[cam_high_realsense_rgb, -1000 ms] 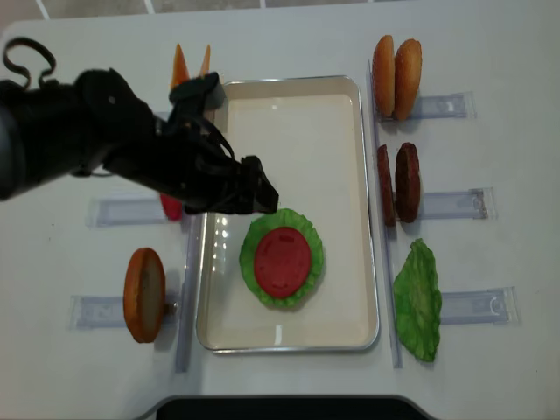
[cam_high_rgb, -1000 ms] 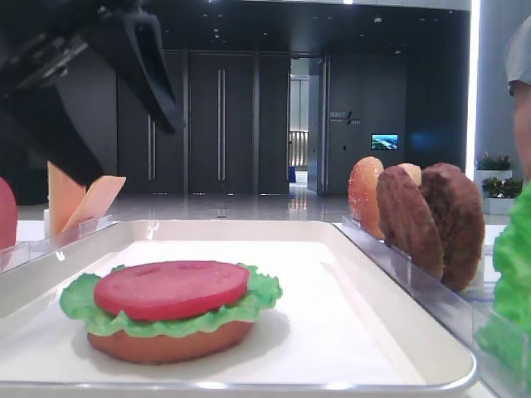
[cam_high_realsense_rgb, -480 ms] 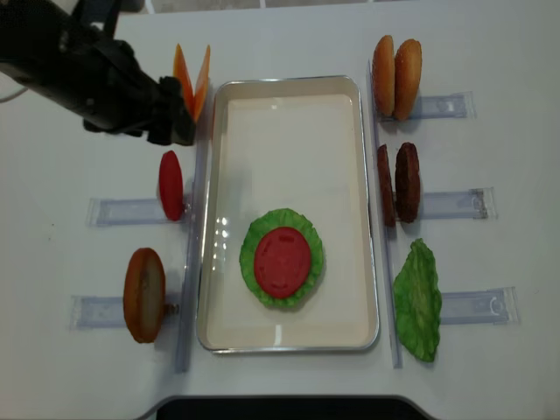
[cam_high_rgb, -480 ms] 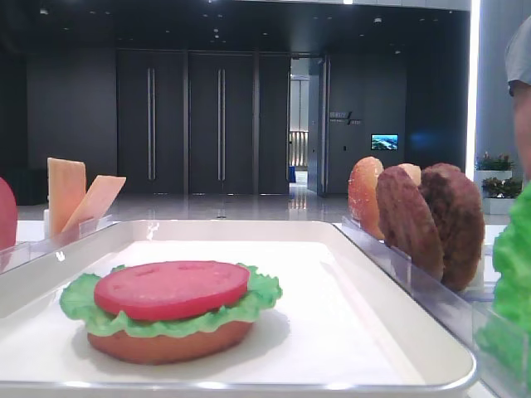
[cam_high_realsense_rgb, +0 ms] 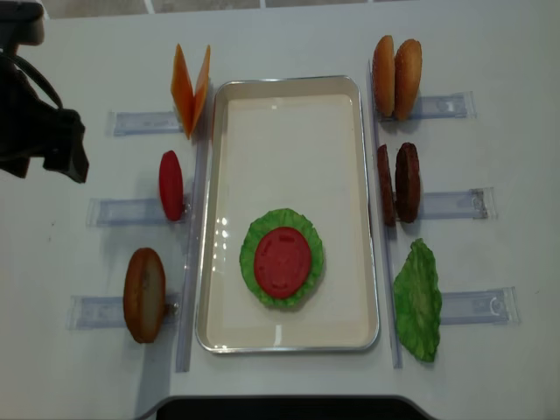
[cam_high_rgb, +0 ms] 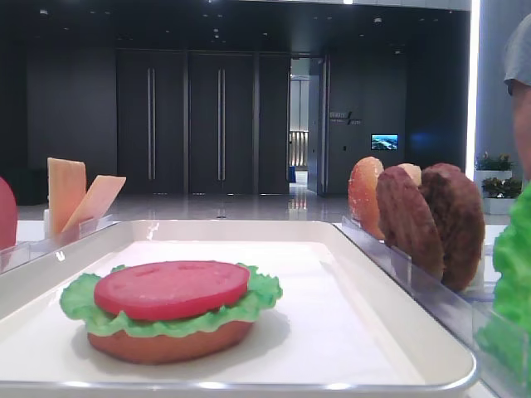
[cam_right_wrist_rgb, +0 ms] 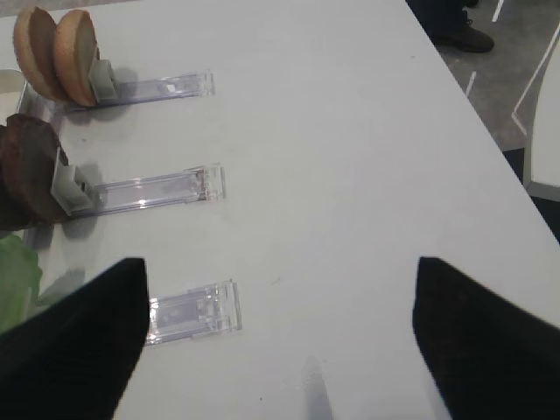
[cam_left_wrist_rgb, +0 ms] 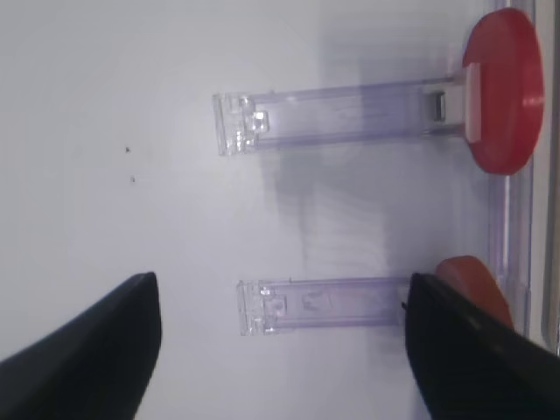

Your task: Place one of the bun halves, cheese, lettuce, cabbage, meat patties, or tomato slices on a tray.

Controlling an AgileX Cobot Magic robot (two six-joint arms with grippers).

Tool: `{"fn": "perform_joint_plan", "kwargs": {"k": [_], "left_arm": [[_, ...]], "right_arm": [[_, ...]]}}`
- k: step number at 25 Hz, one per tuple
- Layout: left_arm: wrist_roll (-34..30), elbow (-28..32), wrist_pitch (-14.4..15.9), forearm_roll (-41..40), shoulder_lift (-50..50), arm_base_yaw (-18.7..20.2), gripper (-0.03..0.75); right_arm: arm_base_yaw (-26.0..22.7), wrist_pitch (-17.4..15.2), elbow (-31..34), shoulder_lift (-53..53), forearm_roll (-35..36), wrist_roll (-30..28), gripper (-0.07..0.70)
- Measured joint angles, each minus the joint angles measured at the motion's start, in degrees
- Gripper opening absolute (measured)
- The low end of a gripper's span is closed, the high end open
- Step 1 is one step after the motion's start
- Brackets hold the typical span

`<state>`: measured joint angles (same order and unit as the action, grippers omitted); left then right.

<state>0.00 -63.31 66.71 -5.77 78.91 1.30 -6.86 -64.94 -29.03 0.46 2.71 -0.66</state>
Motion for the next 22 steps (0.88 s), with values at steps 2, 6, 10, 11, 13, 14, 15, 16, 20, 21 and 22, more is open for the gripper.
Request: {"fn": "perform_joint_plan", "kwargs": {"k": [2,6,10,11,13,14,15,16,20,21,22], "left_arm": [[0.0,0.0,1.2,-0.3,0.0,-0.17,0.671],[0.42,0.78,2.35,-0.55,-2.13,-0.23,0.671],[0.47,6.9,2.15,-0.89,-10.22,-0.23,0.671],[0.47,9.19,2.01,-0.83,-13.08,-0.23,0.671],[0.47,13.67,1.87,0.27,-18.79,-0.23,0.671],[0.47,16.08,1.87,0.98,-22.01,-0.23,0.671],[0.47,18.33,1.87,1.81,-25.24,-0.23,0.671],[0.47,20.4,1.87,2.59,-27.93,-0.23,0.671],[0.47,26.41,1.69,3.42,-40.44,-0.23,0.671],[0.47,27.75,1.63,3.17,-43.73,-0.23,0.671],[0.47,29.09,1.29,2.73,-46.86,-0.23,0.67]], "right_arm": [[0.0,0.0,0.0,0.0,0.0,0.0,0.58],[0.0,0.0,0.0,0.0,0.0,0.0,0.58],[0.0,0.0,0.0,0.0,0.0,0.0,0.58],[0.0,0.0,0.0,0.0,0.0,0.0,0.58],[0.0,0.0,0.0,0.0,0.0,0.0,0.58],[0.0,0.0,0.0,0.0,0.0,0.0,0.58],[0.0,0.0,0.0,0.0,0.0,0.0,0.58],[0.0,0.0,0.0,0.0,0.0,0.0,0.58],[0.0,0.0,0.0,0.0,0.0,0.05,0.58],[0.0,0.0,0.0,0.0,0.0,0.05,0.58],[0.0,0.0,0.0,0.0,0.0,0.05,0.58]]}}
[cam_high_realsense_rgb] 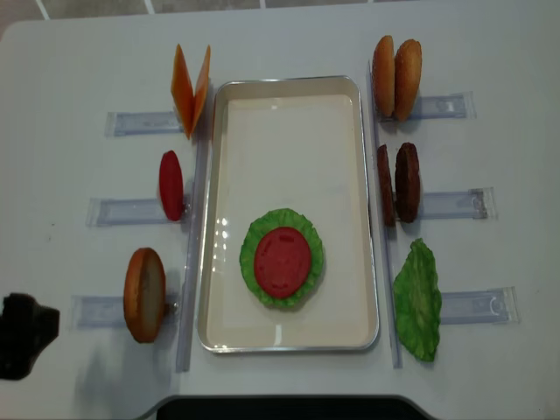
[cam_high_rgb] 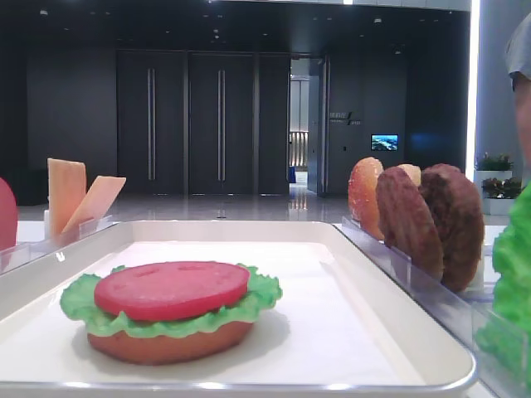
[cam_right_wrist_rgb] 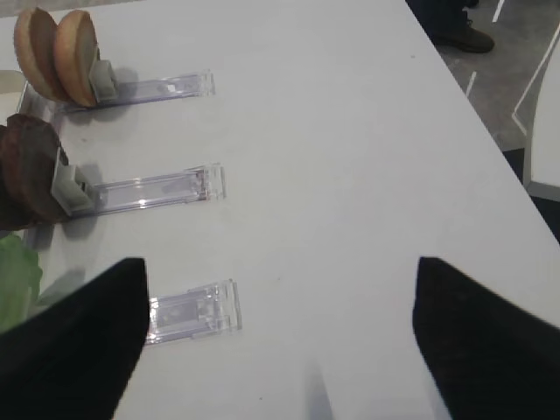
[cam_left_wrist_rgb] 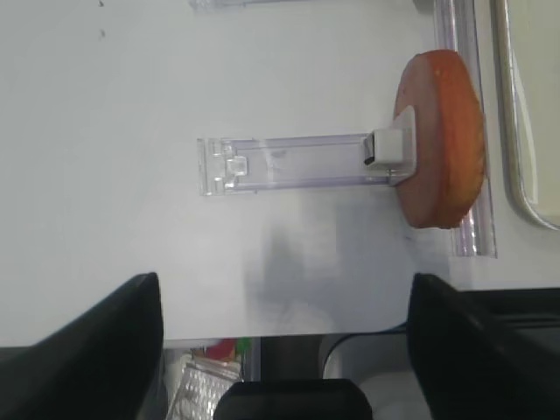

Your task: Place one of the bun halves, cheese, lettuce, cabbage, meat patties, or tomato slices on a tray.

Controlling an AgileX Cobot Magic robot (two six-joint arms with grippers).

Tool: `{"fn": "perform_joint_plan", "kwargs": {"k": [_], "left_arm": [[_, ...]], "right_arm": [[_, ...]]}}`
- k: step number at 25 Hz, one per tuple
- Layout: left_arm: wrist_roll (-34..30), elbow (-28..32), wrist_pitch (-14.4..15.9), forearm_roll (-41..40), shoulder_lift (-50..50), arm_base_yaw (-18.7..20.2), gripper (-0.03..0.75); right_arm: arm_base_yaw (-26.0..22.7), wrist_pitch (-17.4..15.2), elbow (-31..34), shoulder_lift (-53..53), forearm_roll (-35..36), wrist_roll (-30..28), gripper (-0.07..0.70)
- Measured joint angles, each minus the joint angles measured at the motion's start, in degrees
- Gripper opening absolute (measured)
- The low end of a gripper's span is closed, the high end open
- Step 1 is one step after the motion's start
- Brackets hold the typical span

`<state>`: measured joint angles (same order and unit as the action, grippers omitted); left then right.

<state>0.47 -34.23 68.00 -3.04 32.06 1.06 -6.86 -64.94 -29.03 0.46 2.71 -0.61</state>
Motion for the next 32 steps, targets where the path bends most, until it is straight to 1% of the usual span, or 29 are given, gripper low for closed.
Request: {"fn": "perform_joint_plan", "kwargs": {"k": [4,6,8,14,32], "left_arm": [[0.04,4.81,-1.88,-1.24,-11.38,0.0,0.65],[0.04,6.6,-3.37,-1.24,-16.37,0.0,0.635],[0.04,7.19,-4.22,-1.26,-20.89,0.0,0.627],[0.04,7.27,-4.35,-1.37,-32.36,0.0,0.622],[0.04,7.27,-4.35,-1.54,-32.92,0.0,0.622]], "right_arm": [[0.0,0.0,0.0,0.0,0.0,0.0,0.58],[0.0,0.0,0.0,0.0,0.0,0.0,0.58],[0.0,0.0,0.0,0.0,0.0,0.0,0.58],[0.0,0.0,0.0,0.0,0.0,0.0,0.58],[0.0,0.0,0.0,0.0,0.0,0.0,0.58]]}}
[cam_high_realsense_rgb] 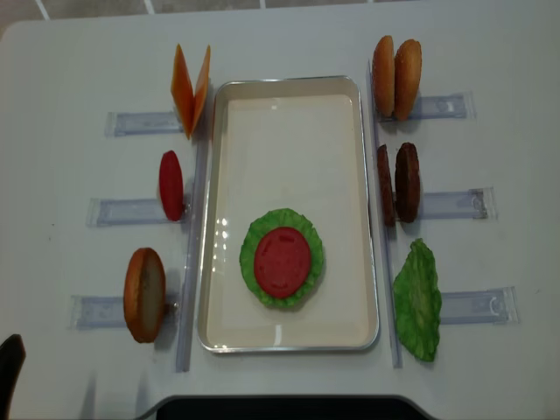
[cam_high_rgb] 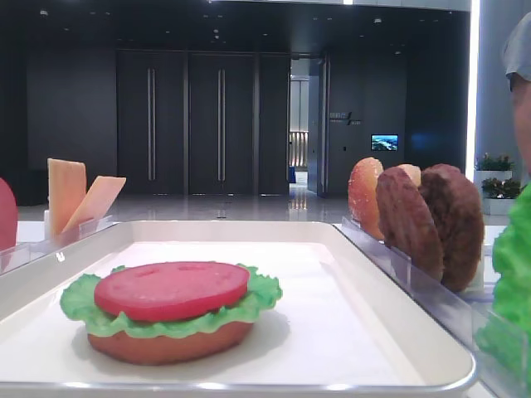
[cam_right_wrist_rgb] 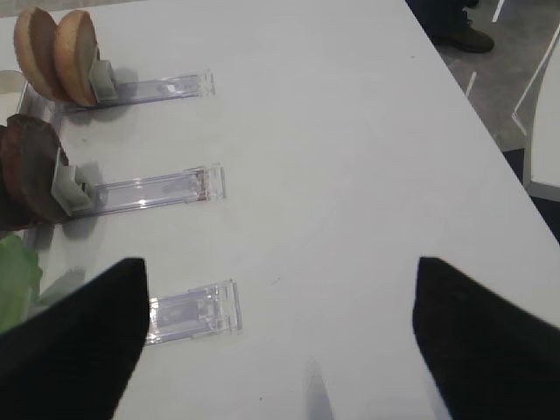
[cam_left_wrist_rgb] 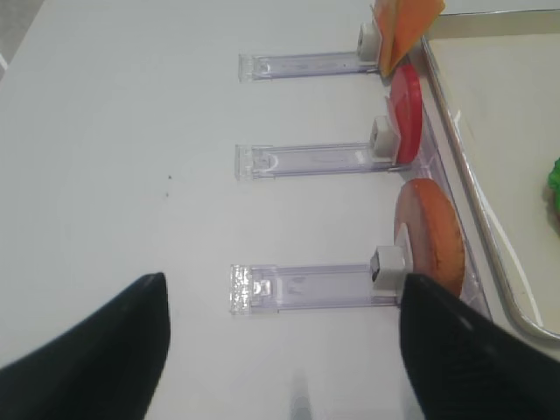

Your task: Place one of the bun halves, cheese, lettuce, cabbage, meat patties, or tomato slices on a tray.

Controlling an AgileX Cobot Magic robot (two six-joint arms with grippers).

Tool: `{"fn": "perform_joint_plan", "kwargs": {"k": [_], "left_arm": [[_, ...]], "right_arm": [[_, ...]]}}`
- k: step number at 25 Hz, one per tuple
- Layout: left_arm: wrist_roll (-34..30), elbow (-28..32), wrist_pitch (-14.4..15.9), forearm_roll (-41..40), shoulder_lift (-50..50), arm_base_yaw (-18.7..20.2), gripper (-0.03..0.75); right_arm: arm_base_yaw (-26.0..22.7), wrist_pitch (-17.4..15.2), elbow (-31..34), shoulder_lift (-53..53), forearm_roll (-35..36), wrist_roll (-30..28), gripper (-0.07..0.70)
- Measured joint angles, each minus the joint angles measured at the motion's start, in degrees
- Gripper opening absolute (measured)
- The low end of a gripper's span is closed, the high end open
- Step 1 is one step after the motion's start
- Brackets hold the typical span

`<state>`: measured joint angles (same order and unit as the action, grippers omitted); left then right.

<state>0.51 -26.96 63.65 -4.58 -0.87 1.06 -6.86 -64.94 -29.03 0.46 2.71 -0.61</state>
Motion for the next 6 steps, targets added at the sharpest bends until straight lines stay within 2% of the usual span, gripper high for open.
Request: {"fn": "perform_joint_plan", "kwargs": {"k": [6], "left_arm": [[0.0,0.0,0.0,0.0,0.0,0.0,0.621]], "right_arm": [[0.0,0.0,0.0,0.0,0.0,0.0,0.58]]}}
